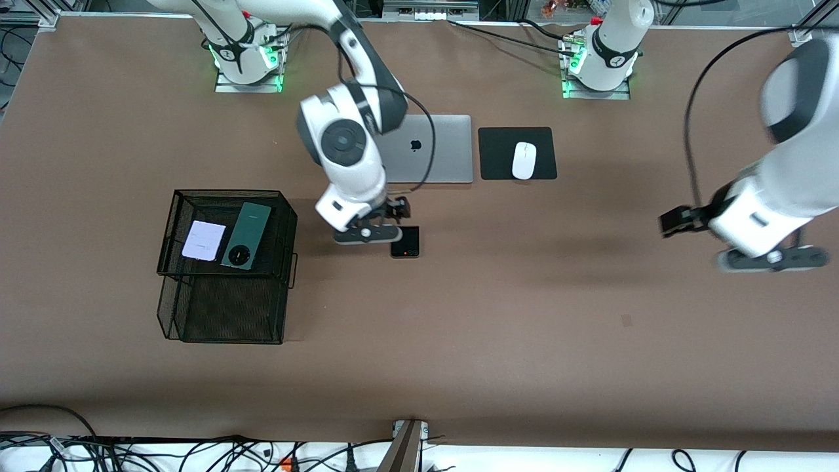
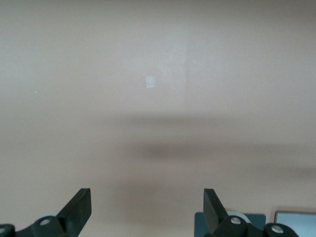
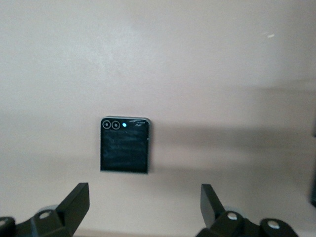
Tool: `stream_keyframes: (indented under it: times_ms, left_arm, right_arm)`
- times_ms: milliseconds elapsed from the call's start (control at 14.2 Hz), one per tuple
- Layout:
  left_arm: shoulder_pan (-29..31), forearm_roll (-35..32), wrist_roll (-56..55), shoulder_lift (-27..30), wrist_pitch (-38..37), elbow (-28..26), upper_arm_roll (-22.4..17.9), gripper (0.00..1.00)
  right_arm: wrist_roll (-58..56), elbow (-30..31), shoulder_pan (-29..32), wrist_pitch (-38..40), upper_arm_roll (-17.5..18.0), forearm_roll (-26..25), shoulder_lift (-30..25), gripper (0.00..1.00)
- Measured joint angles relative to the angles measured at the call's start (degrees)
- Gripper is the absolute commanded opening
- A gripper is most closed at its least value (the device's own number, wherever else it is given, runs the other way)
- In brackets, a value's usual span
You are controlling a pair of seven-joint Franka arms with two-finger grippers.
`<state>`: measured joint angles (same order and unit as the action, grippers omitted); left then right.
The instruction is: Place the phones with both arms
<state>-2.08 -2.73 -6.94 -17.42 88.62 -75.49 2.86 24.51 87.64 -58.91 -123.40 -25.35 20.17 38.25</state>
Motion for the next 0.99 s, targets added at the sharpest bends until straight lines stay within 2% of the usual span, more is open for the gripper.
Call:
stream_keyframes:
  times_ms: [141,353,565,989]
  left_arm:
    - [2.1,1.9,1.9,2.7,-2.0,-0.1,0.0,1.00]
    - [2.6,2.5,2.3,6.2,-5.1,-0.7,0.2,1.00]
    - [2.6,2.6,2.3,9.3,-6.9,-1.8,0.6,1.00]
    - [2.6,2.6,2.4,15.0,-7.7,-7.2,0.7,1.00]
  right_arm:
    - [0.1,-0.2,0.0,-2.9,1.1,2.3,3.9,0.99]
    - [1.2,-0.8,0.1,-8.2,2.7,2.7,7.1,0.99]
    - [1.8,-1.2,0.1,-10.2,3.9,2.7,8.5,0.99]
    - [1.7,-1.4,0.1,-11.9,4.1,2.7,10.4,0.99]
